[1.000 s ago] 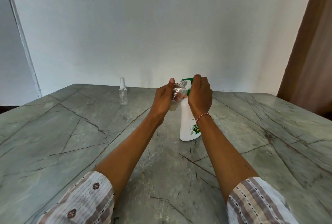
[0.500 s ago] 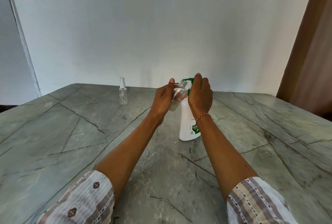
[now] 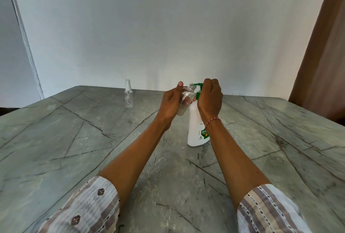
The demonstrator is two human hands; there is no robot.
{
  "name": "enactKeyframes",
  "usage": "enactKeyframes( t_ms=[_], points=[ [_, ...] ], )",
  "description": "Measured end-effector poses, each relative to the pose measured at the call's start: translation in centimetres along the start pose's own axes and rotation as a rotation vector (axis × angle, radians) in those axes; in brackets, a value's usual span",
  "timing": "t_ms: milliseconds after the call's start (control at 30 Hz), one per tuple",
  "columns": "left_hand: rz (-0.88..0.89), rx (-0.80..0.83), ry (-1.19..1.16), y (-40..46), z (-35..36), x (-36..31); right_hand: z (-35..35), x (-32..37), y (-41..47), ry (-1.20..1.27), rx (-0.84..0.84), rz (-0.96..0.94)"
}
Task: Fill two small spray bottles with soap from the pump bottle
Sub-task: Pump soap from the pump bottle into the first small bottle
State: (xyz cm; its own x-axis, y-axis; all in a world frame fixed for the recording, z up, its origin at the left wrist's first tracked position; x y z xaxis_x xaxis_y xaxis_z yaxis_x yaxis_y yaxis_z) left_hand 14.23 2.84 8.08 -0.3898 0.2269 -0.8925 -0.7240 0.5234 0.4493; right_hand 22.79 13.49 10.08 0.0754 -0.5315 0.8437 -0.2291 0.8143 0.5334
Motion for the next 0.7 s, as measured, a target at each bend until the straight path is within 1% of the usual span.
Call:
enactKeyframes(
  t_ms=[100, 167, 267, 367, 700],
  points=[
    [-0.001, 0.000, -0.016, -0.03, -0.09, 0.05, 0.19, -0.12, 0.08, -0.086, 0.060, -0.040],
    [-0.002, -0.003, -0.024, -0.02, -0.06, -0.05, 0.24, -0.11, 0.08, -0.157, 0.055, -0.045],
    [-0.001, -0.009, -0.019, 0.07, -0.03, -0.18, 0.26, -0.03, -0.03, -0.064, 0.013, 0.023],
    [-0.001, -0.014, -0.019, 0.06, -0.11, -0.17, 0.26, 0.05, -0.09, -0.007, 0.020, 0.023],
    [0.005, -0.012, -0.017, 0.18, -0.28, 0.30, -0.01, 0.13, -0.28, 0.017, -0.014, 0.014]
  ],
)
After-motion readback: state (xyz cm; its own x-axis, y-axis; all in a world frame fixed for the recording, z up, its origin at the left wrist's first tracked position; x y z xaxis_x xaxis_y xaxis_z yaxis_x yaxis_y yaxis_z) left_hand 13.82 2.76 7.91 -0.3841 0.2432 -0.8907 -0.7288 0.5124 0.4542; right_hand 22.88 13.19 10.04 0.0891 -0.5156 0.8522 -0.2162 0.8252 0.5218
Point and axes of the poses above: each hand's wrist, its own y-axis towards the middle knuckle, its own z-axis out of the palm, x = y × z, the point moved 7 cm from there along y, towards the middle knuckle, and after that the axes turned 2 degrees about -z, right-handed, at the moved point
